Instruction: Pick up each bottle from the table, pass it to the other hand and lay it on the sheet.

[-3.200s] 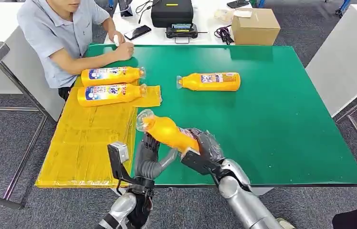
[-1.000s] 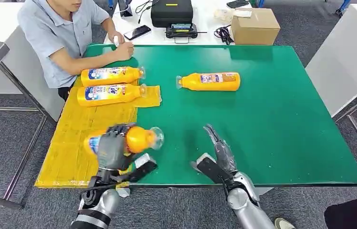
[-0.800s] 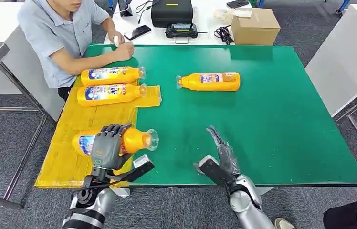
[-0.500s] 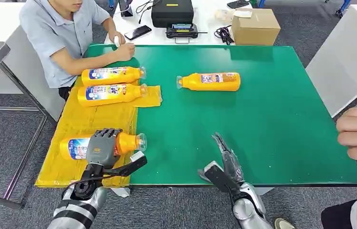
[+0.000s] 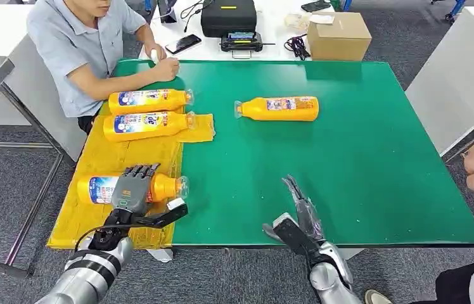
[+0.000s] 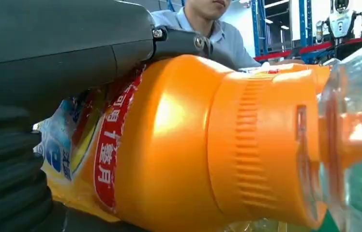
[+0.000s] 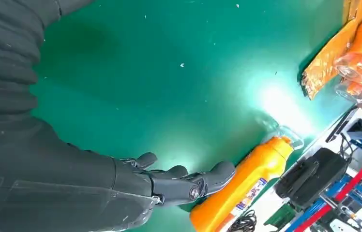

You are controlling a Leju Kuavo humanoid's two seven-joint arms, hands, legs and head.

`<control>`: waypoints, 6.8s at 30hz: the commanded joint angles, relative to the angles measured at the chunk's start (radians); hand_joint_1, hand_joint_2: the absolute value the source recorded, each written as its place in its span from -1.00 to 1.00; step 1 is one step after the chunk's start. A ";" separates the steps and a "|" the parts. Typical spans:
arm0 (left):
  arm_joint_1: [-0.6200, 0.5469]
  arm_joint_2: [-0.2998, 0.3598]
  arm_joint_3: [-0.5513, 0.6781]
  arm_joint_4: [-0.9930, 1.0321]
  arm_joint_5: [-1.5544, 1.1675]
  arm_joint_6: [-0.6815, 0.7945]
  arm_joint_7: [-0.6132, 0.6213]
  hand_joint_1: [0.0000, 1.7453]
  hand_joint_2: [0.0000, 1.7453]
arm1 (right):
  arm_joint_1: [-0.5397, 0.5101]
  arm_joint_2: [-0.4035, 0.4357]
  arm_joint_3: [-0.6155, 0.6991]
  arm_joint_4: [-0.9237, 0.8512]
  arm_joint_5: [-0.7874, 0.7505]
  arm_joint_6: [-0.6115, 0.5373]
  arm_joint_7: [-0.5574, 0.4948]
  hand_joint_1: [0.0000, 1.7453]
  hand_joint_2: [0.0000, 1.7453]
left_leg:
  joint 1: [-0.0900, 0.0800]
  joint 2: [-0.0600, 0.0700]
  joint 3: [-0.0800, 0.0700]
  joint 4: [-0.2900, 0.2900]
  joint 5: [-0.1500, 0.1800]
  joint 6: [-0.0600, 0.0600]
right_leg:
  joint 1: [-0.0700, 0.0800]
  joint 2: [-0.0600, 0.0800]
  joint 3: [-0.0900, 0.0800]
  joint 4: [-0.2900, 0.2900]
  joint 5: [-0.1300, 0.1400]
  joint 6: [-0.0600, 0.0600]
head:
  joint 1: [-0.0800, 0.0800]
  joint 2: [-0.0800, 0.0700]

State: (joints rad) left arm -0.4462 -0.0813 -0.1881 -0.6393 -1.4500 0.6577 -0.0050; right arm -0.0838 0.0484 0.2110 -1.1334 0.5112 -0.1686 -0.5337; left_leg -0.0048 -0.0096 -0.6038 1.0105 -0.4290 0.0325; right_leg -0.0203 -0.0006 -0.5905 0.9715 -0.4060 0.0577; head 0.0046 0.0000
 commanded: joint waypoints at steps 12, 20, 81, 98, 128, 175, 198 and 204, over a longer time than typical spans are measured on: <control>-0.039 -0.001 -0.043 0.078 0.065 -0.128 -0.017 -1.00 1.00 | -0.034 0.009 -0.029 0.056 0.002 -0.004 -0.002 -1.00 1.00 | 0.001 0.002 0.006 -0.001 -0.001 -0.002 | 0.001 0.001 0.006 -0.001 0.000 -0.002 | 0.000 0.000; -0.039 -0.001 -0.043 0.078 0.065 -0.128 -0.017 -1.00 1.00 | -0.034 0.009 -0.029 0.056 0.002 -0.004 -0.002 -1.00 1.00 | 0.000 0.001 0.006 -0.001 0.000 -0.001 | 0.000 0.001 0.006 -0.001 0.000 -0.002 | 0.000 0.000; 0.252 -0.017 -0.275 -0.724 0.398 -0.093 -0.128 -1.00 1.00 | 0.074 0.065 -0.156 -0.107 -0.030 -0.106 -0.063 -1.00 1.00 | 0.000 0.001 0.000 0.001 -0.002 -0.002 | 0.001 0.000 0.000 0.000 -0.002 -0.002 | 0.000 0.000; 0.371 -0.149 -0.286 -0.686 1.089 -0.102 -0.358 -1.00 -1.00 | 0.199 0.102 -0.033 -0.360 -0.129 -0.269 -0.091 -1.00 1.00 | 0.000 0.001 0.000 -0.001 -0.002 -0.002 | 0.000 0.000 0.000 -0.001 -0.001 -0.002 | 0.000 0.000; 0.443 -0.119 -0.312 -0.735 1.335 -0.272 -0.269 -1.00 1.00 | 0.039 -0.148 0.018 0.029 0.658 -0.385 0.421 -1.00 1.00 | 0.000 0.002 0.003 -0.002 -0.002 -0.002 | 0.001 0.002 0.003 -0.003 0.000 -0.002 | 0.000 0.000; 0.439 -0.104 -0.379 -0.783 1.163 -0.299 -0.150 -1.00 1.00 | -0.216 -0.217 0.152 0.143 0.681 -0.062 0.583 -1.00 1.00 | -0.001 0.003 0.000 -0.001 -0.002 -0.001 | 0.000 0.002 0.000 -0.001 0.000 -0.002 | -0.001 0.000; 0.382 -0.108 -0.410 -0.718 1.178 -0.360 -0.148 -1.00 1.00 | -0.249 -0.264 0.182 0.229 0.478 0.029 0.391 1.00 1.00 | 0.000 0.001 0.003 -0.001 -0.002 -0.002 | 0.001 0.000 0.004 -0.002 -0.001 -0.002 | 0.000 0.000; 0.370 -0.110 -0.419 -0.703 1.197 -0.371 -0.168 -1.00 1.00 | -0.216 -0.290 0.169 0.246 0.389 0.050 0.302 1.00 1.00 | 0.000 -0.002 0.002 -0.001 -0.001 -0.001 | 0.001 -0.003 0.003 -0.003 -0.001 -0.002 | 0.000 0.000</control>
State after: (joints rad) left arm -0.0285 -0.2155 -0.5772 -1.4145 -0.2689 0.2941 -0.1587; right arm -0.3006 -0.2117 0.3536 -0.9911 0.9564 -0.1415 -0.1750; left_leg -0.0057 -0.0094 -0.6058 1.0107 -0.4294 0.0327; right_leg -0.0207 -0.0007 -0.5927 0.9708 -0.4059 0.0580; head 0.0042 0.0000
